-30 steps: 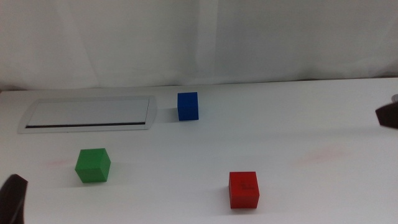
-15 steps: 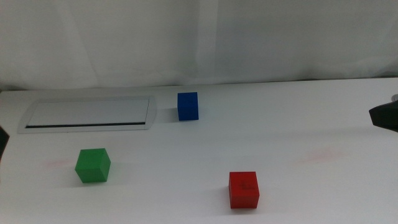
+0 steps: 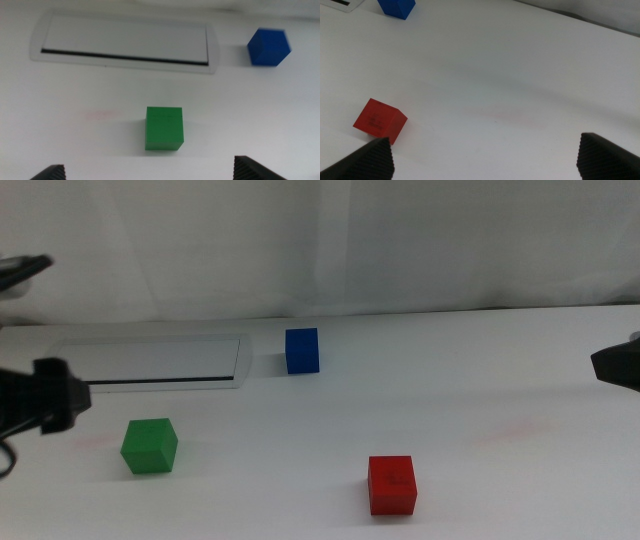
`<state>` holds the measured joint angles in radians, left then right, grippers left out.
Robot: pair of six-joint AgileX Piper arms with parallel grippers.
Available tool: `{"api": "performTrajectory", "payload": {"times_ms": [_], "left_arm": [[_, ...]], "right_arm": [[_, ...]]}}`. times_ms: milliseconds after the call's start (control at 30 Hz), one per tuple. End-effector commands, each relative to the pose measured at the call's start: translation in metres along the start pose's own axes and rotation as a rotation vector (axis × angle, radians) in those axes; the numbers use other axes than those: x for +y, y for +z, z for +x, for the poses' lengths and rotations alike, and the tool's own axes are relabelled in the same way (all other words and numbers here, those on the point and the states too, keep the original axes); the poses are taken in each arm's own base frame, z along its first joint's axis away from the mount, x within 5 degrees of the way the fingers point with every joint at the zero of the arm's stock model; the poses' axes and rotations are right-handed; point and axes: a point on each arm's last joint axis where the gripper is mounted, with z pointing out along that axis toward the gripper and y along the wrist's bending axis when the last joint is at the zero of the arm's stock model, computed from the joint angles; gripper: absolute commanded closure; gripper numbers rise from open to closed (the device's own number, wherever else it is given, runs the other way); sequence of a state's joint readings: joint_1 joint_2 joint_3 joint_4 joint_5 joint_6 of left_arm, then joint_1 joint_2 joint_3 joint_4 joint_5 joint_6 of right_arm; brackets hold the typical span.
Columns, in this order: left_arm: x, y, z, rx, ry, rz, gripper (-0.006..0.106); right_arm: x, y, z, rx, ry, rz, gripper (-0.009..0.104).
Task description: Stack red cubes first, then green, then blue cubes in a specific spot.
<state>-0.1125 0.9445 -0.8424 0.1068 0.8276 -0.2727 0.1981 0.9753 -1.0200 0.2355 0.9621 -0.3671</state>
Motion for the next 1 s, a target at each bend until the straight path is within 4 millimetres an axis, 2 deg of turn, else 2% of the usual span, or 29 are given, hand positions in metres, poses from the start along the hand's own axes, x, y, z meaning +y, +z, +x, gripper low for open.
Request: {"api": "performTrajectory", "payload": {"times_ms": [0,200,367,567,633,967], "left_arm": [[-0.006,0.012,-0.011,0.055,-0.001,0.005,0.018],[-0.011,0.052,-0.022,0.164,0.008,-0.017,0.018],[-0.014,0.093,-0.018,0.285,0.01,-0.043,0.018],[-0.019,0.136,-0.012,0.351,0.001,-0.034,0.018],[-0.019,0.147,-0.011,0.349,0.006,-0.032,0.018],[-0.021,0.18,-0.004,0.368,0.036,-0.026,0.018]], "right_arm": [[0.0,0.0,0.001,-0.01,0.003,0.0,-0.008],[0.001,0.0,0.0,-0.014,0.01,-0.009,-0.008],[0.001,0.0,0.0,-0.018,0.015,-0.015,-0.008],[0.001,0.0,0.0,-0.02,0.015,-0.014,-0.008],[0.001,0.0,0.0,-0.02,0.015,-0.014,-0.008],[0.001,0.0,-0.001,-0.022,0.019,-0.02,-0.008]]}}
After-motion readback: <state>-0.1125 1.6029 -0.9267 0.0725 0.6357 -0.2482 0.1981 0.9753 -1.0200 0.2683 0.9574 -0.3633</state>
